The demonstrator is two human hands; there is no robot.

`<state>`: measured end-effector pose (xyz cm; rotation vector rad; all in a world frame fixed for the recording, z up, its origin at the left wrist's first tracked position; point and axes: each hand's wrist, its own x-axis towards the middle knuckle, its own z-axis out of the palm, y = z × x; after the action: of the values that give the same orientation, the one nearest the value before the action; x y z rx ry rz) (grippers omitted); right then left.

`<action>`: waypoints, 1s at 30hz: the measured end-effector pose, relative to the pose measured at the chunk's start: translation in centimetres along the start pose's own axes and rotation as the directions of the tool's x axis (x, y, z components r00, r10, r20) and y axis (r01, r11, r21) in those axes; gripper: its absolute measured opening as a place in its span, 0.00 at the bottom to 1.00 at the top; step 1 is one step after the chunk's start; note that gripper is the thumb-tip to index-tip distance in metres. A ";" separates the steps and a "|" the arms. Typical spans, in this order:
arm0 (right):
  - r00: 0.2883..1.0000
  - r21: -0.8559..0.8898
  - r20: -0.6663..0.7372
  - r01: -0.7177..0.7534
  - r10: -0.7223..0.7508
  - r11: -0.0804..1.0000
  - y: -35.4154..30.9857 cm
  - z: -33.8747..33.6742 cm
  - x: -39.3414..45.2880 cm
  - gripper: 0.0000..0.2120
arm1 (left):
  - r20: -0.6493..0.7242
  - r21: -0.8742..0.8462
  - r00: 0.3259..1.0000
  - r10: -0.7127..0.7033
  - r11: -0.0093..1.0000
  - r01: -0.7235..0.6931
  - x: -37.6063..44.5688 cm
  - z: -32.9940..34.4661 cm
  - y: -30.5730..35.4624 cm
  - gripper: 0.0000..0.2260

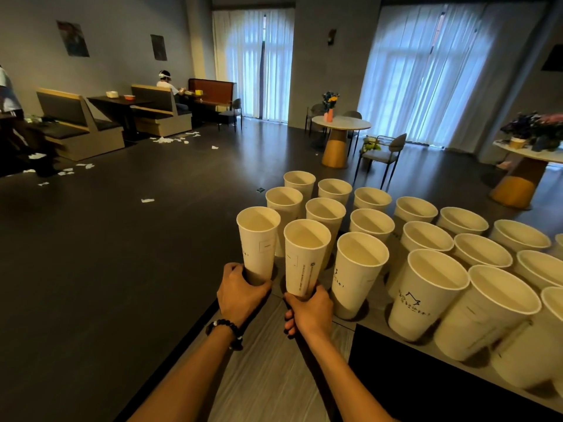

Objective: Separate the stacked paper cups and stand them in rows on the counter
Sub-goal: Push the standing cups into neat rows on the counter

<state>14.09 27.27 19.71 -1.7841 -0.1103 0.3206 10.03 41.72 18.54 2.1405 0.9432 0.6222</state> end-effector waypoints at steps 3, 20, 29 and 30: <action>1.000 -0.004 -0.003 -0.003 0.003 1.000 -0.1 0.0 -0.1 0.24 | -0.005 0.005 1.000 0.004 1.000 -0.004 0.0 -0.1 0.0 0.25; 0.997 0.083 0.071 -0.047 0.041 0.995 1.7 -2.5 -3.9 0.39 | 0.113 -0.029 0.992 0.050 0.998 -0.047 0.1 -1.3 -0.8 0.31; 0.996 -0.003 -0.011 -0.086 0.086 0.996 2.4 -6.5 -5.2 0.22 | 0.161 -0.084 0.985 0.057 0.996 -0.044 -0.1 -2.2 -0.5 0.31; 0.997 -0.015 -0.020 -0.081 0.081 0.997 2.4 -6.9 -5.1 0.20 | 0.154 -0.094 0.987 0.056 0.995 -0.042 -0.2 -2.1 -0.3 0.31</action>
<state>10.92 18.94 19.56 -1.8103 -0.0272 0.3616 8.36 42.56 19.62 2.1029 0.7656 0.5028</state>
